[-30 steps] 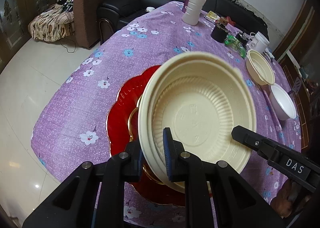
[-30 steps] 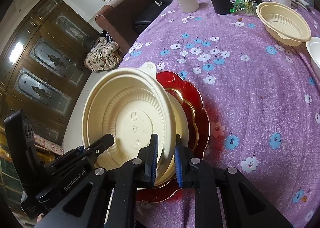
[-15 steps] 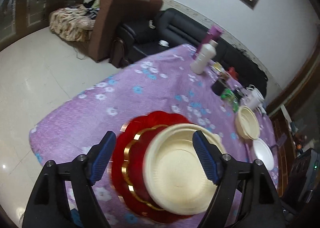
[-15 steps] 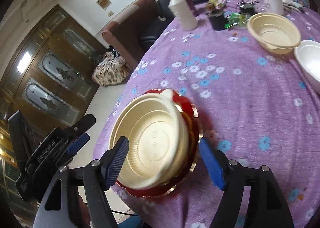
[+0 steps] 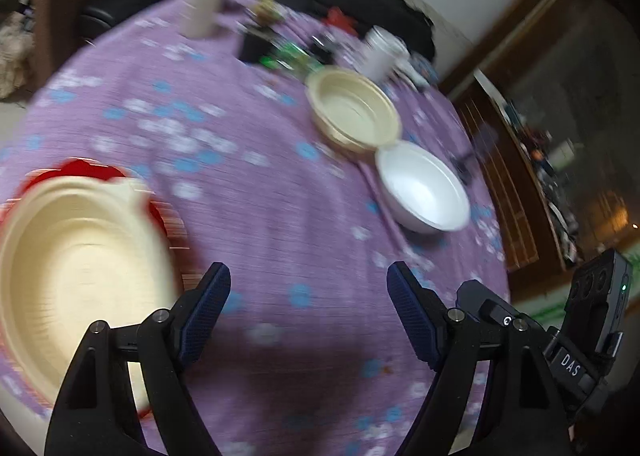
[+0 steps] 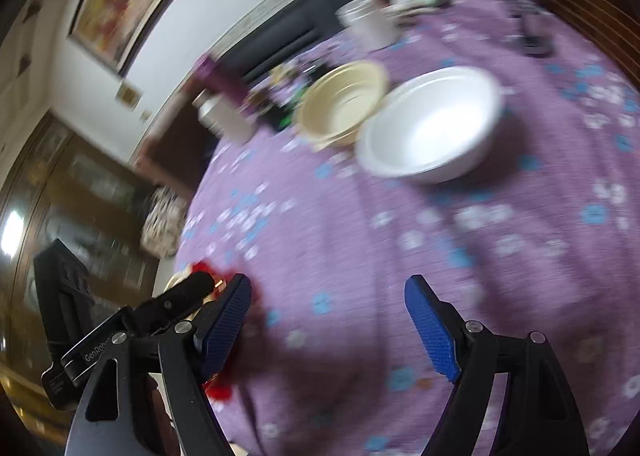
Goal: Organize plates and bowls
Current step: 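Move both grippers to the other white foam bowl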
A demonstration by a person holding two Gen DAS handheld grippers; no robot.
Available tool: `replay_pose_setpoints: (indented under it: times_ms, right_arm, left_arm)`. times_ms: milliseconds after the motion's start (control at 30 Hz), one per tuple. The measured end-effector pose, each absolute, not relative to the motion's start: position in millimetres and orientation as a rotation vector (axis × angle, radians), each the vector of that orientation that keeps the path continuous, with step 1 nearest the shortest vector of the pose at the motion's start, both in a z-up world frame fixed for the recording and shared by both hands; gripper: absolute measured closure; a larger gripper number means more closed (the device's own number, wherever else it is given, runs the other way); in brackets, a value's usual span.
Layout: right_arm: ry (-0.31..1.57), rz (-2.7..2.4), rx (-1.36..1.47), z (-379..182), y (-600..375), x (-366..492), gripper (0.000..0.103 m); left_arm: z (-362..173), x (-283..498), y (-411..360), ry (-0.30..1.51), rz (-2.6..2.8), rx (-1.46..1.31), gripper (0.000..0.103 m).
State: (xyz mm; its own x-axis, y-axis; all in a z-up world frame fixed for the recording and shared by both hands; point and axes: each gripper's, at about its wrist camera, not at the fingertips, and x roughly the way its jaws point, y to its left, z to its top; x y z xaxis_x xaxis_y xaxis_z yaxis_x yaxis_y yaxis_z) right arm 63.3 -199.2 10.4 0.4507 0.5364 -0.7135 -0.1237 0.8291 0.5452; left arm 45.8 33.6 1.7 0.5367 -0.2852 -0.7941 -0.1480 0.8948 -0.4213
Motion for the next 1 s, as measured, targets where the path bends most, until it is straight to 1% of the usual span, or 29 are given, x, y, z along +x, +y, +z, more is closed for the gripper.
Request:
replay_pose_setpoints:
  times_ms: [200,467,733,833,867,900,933,967,1000]
  right_arm:
    - [1.004,0.293,0.513,7.8,-255.6,88.3,0.022]
    - [1.004,0.212,0.55,2.3,-278.9,142.0,0.023]
    - [1.054,0.15,0.561,-20.3,-282.3,179.9,0.041]
    - [1.068,0.136,0.567,-28.0,-281.7,187.8,0.043]
    - [1.077,0.136,0.566,-31.5,-280.4,190.0,0.046]
    - [1.088,0.136,0.557,-34.7,-278.6,191.2,0.059]
    - [1.101,0.139,0.542,-38.0,-276.5,191.7,0.091]
    - [1.114,0.135,0.519,-41.0,-274.8,190.4,0.092]
    - [1.104,0.137,0.517,-42.5,-275.1,186.0,0.096]
  left_arm:
    - [-19.1,98.1,-14.1,1.113,-0.128,-0.497,0.022]
    - [-35.0,156.4,-42.3,1.125,-0.105,-0.524,0.022]
    - [-60.0,187.3,-53.3,1.169,-0.07,-0.557,0.023]
    - [-62.8,192.1,-60.0,1.162,-0.062,-0.538,0.023]
    - [-64.2,193.7,-61.1,1.166,-0.062,-0.537,0.025]
    - [-65.0,194.2,-62.8,1.166,-0.066,-0.527,0.051]
    - [-64.5,194.7,-67.9,1.172,-0.062,-0.46,0.075]
    - [-64.8,194.8,-72.5,1.185,-0.059,-0.388,0.094]
    - [-65.2,191.8,-74.7,1.188,-0.072,-0.371,0.094]
